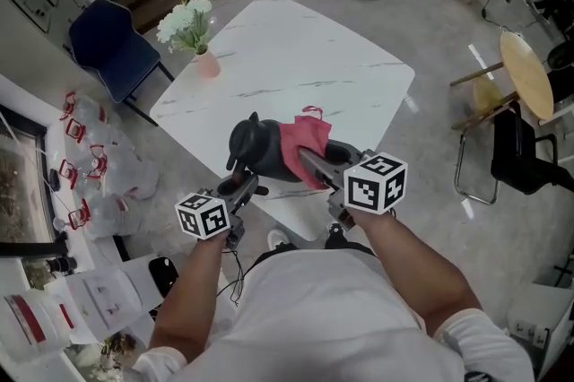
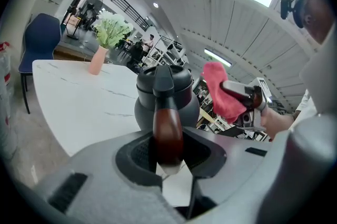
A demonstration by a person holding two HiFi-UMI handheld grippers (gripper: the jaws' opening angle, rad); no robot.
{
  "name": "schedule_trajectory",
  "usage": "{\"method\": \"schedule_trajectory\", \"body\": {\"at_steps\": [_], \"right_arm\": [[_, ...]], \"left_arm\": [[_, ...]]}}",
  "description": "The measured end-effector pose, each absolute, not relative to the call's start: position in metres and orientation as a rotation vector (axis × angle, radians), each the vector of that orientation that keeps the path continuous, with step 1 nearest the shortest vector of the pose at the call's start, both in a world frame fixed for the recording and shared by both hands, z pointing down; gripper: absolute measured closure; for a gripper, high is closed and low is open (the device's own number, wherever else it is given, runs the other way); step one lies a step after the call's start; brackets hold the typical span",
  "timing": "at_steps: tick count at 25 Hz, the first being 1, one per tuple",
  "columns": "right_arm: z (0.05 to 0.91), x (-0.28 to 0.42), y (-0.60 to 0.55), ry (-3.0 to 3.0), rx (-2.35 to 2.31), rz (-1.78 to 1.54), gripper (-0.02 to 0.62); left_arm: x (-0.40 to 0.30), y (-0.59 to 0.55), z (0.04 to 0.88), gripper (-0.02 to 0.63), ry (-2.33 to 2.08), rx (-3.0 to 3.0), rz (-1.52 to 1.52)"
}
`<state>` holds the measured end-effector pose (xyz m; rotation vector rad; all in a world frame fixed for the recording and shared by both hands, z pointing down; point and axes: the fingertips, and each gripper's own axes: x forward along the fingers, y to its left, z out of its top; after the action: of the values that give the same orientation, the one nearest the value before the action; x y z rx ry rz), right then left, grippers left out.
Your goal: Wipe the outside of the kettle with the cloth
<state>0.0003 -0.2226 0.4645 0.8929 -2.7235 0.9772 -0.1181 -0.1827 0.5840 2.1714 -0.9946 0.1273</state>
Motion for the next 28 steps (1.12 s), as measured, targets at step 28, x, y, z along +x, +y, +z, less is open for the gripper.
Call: {"method": "schedule_trajectory", "body": {"at_steps": [28], "right_arm": [[0.565,0.025,-0.252,-2.395,1.074,1.071,0.482]], "left_arm": [[-0.109,-0.169,0.589,0.503,-0.975,2.319,0.288]]}}
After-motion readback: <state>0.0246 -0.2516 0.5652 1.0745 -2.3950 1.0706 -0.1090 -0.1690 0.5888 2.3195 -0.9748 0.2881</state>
